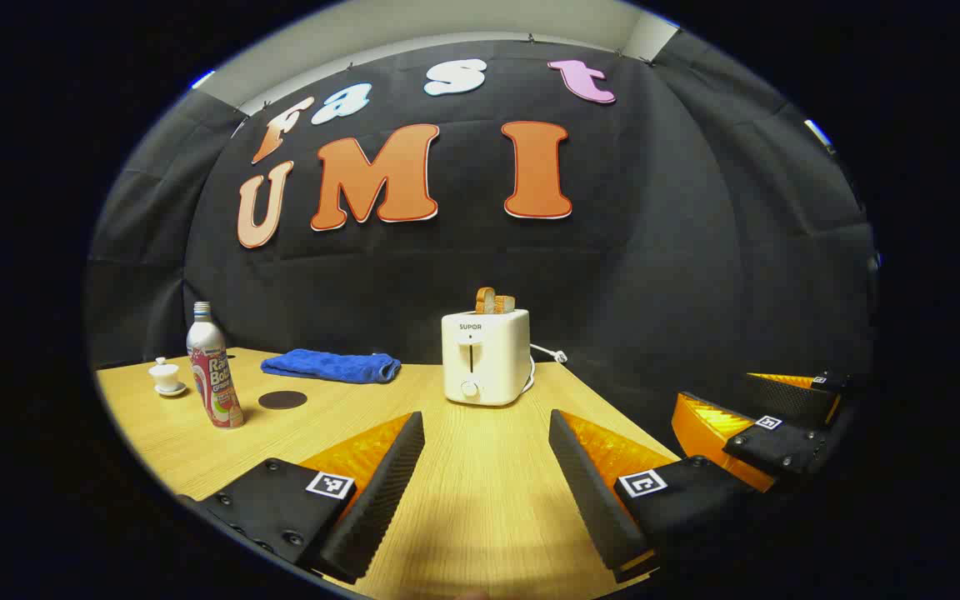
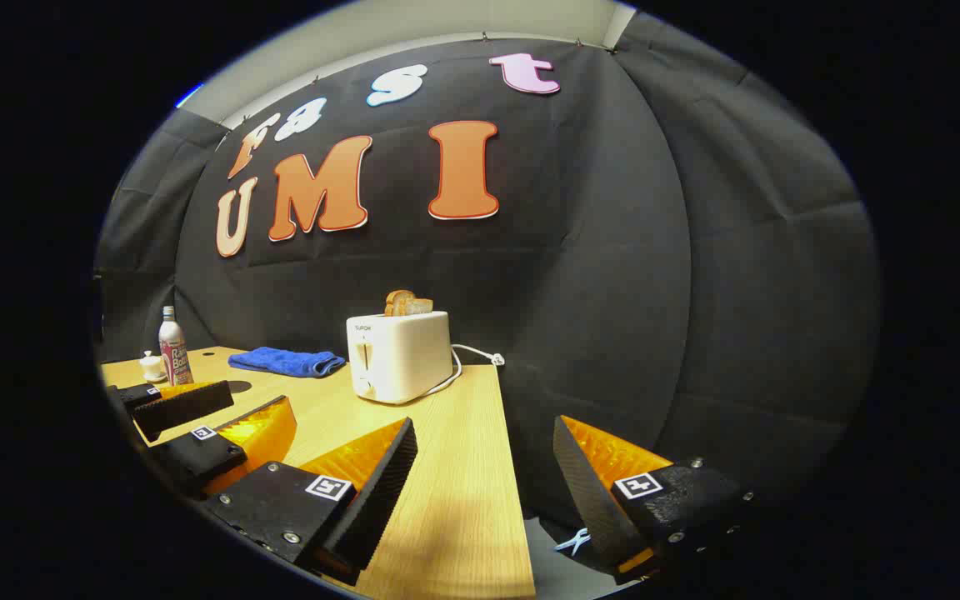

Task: Open the teacup lid with one hand, grasp the water bottle and pour water into the teacup with the other hand; after pouring, place the water bottle on the coaster and then close the teacup lid.

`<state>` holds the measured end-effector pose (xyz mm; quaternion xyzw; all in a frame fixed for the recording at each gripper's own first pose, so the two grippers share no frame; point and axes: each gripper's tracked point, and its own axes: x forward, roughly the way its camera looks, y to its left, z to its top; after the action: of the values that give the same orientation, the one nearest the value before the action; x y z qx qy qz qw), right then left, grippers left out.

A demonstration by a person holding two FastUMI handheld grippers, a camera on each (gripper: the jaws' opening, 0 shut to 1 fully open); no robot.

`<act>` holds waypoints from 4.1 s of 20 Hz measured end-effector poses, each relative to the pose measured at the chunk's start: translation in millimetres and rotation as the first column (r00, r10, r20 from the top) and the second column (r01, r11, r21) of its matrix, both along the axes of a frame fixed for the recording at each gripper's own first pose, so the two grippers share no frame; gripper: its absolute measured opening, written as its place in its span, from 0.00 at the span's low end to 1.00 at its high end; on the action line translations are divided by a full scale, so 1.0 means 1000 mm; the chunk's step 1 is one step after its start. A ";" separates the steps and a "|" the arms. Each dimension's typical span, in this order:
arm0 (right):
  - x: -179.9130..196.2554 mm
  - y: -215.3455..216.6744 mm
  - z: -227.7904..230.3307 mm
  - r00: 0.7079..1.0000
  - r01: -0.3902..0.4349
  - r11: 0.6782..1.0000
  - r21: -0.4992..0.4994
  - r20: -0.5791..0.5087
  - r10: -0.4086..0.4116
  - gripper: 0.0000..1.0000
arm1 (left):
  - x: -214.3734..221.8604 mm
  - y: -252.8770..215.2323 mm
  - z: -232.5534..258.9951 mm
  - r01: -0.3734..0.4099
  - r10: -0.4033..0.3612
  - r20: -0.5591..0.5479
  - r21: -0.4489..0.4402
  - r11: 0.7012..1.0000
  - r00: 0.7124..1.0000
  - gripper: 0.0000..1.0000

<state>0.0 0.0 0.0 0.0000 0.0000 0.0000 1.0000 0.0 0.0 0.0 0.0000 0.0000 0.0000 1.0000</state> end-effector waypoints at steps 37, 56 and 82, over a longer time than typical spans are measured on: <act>-0.055 0.260 0.189 0.969 0.119 0.990 -0.079 0.225 -0.098 0.97 | 0.008 0.488 0.172 -0.075 0.070 0.165 0.026 0.997 0.984 0.94; -0.020 0.411 0.151 0.984 -0.131 0.985 -0.111 0.108 0.143 0.98 | 0.027 0.605 0.121 -0.102 0.102 0.035 0.024 0.994 0.994 1.00; 0.015 0.504 0.044 0.945 -0.321 0.933 -0.160 -0.112 0.306 0.99 | 0.069 0.607 -0.038 0.095 -0.064 -0.282 0.098 0.991 0.957 0.88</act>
<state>14.7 504.2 43.7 -0.0885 0.0428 0.1595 0.9823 68.9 606.8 -37.8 0.0553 0.1404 -0.0402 0.9877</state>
